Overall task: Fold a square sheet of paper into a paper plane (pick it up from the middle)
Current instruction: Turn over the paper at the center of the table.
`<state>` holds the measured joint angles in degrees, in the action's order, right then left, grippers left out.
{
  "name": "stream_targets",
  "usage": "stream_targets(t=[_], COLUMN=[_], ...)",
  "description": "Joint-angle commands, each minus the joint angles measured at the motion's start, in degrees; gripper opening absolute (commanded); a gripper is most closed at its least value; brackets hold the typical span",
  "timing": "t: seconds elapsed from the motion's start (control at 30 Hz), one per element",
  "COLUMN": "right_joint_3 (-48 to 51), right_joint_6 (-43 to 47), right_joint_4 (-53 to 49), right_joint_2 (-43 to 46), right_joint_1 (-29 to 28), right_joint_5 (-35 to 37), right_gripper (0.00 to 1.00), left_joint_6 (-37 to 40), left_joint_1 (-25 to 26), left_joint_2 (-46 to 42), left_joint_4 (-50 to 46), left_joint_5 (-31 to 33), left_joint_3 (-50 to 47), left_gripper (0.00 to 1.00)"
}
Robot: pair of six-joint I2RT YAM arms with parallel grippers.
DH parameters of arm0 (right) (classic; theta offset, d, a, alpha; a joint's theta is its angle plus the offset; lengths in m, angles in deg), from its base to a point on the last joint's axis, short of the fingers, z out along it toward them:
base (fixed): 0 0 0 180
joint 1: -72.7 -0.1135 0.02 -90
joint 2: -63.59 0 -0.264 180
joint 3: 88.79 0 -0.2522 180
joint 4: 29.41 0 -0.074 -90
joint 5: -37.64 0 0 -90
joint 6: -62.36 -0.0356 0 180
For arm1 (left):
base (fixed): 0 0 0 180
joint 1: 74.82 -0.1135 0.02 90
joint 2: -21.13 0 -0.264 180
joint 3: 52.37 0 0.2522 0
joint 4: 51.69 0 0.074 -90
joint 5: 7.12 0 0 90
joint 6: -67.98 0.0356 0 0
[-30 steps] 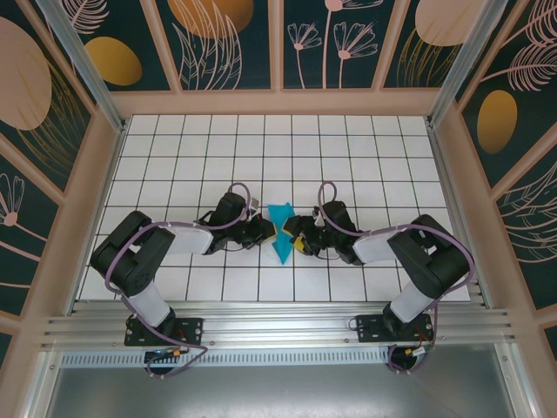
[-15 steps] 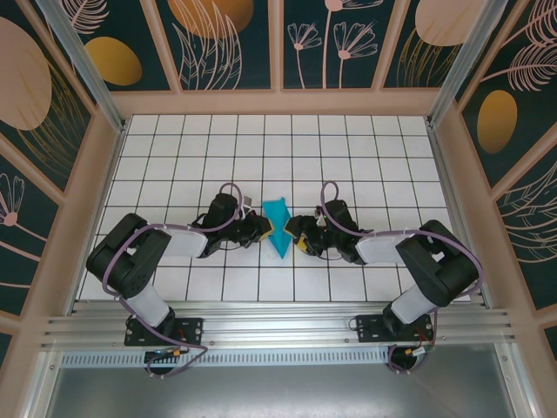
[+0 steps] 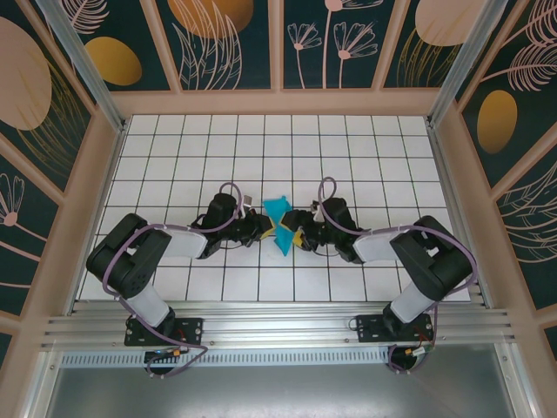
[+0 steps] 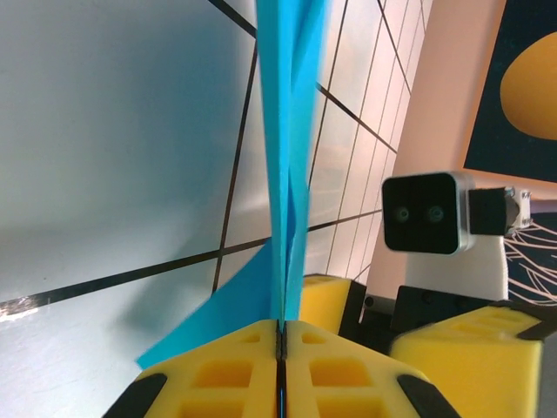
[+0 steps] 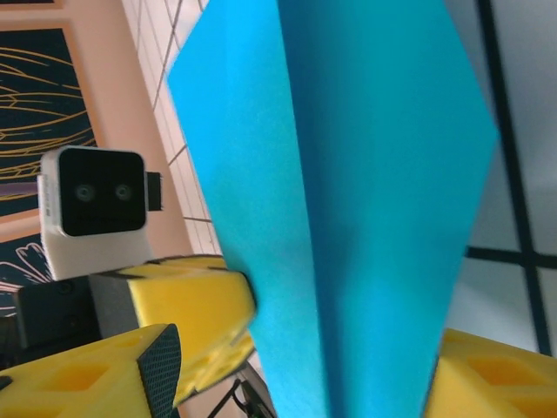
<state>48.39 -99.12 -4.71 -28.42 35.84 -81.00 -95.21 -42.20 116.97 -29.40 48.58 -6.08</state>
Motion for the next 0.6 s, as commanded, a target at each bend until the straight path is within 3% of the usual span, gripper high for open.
stream_targets(t=[0.0, 0.17, 0.57], right_joint_3=[-1.8, -1.2, -1.9], right_joint_6=[0.4, 0.2, 4.3], right_joint_4=[6.1, 10.1, 9.2], right_joint_2=[-2.1, -3.8, -4.1], right_joint_1=[0.1, 0.7, 1.9], right_joint_5=[-1.1, -2.0, -3.7], right_gripper=[0.67, 0.66, 0.36], left_joint_6=[-1.3, -3.3, -5.9], left_joint_1=[-0.3, -0.2, -0.3], left_joint_2=[0.1, 0.2, 0.7], left_joint_4=[3.4, 6.0, 10.5], left_joint_5=[-1.7, -1.6, -2.2], left_joint_3=[-0.9, -1.7, -2.6], left_gripper=[0.11, 0.11, 0.13])
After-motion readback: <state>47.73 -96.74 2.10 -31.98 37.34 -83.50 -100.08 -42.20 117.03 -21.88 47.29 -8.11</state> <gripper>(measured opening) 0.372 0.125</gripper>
